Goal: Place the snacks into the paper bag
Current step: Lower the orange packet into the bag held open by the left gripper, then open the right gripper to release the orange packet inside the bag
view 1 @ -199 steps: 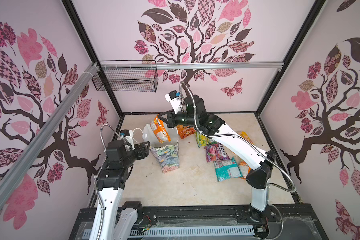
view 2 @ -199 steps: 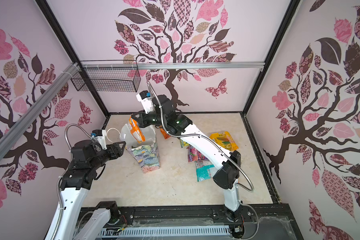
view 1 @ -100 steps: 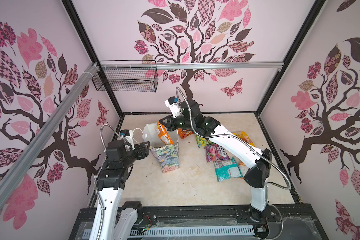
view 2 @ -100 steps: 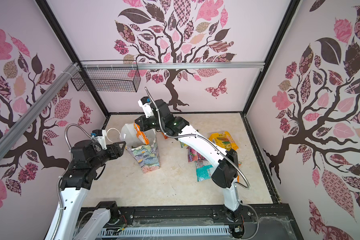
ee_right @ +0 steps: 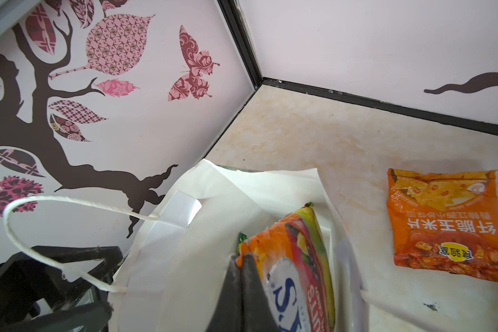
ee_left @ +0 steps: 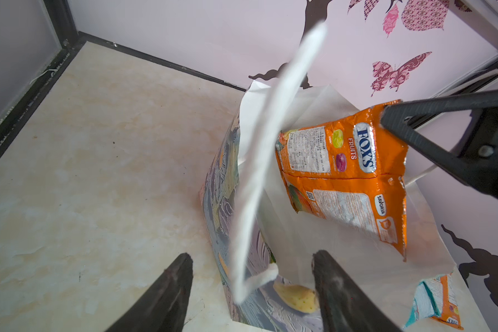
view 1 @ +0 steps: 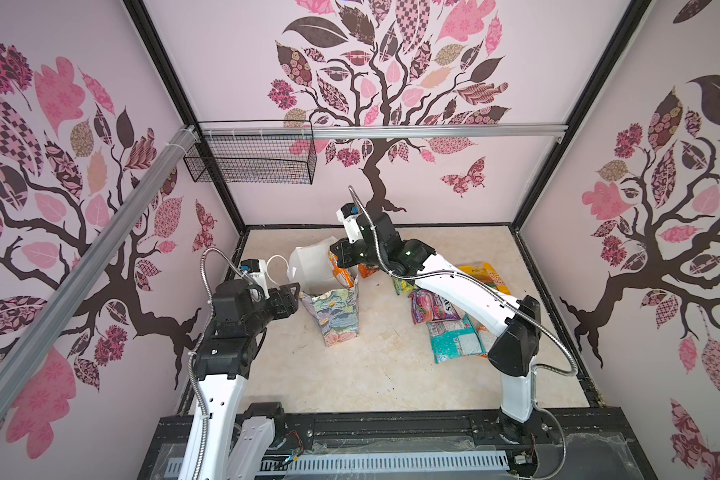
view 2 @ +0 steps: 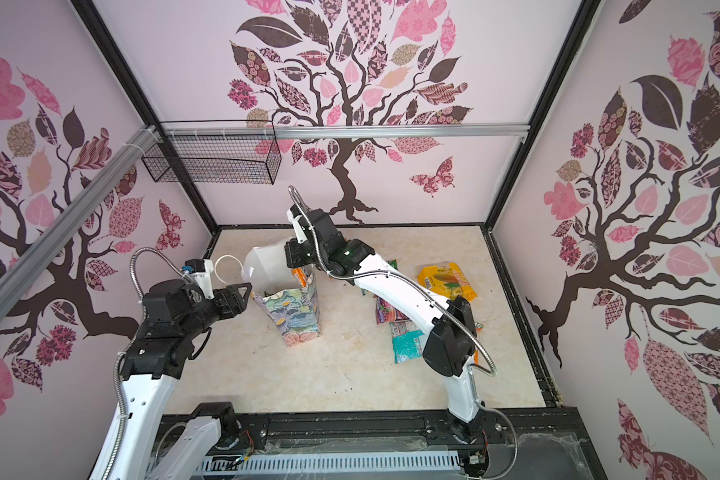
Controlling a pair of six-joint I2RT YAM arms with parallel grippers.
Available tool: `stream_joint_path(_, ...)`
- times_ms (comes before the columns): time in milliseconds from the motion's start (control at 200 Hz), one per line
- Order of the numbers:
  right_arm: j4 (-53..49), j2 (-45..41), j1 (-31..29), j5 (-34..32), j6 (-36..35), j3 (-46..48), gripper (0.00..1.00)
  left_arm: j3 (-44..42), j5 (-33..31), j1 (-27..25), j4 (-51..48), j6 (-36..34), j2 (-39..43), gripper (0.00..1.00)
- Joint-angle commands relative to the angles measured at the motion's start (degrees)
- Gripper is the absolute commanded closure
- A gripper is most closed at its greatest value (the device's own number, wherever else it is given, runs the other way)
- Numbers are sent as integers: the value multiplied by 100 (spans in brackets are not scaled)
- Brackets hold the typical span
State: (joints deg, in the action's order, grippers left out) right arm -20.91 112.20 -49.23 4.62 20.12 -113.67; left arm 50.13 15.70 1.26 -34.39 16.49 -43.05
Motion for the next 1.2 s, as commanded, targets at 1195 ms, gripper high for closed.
stream_joint_path(1195,-529,169,-425,-752,-490,-1057,83,59,-10,31,7,-38,-19,30)
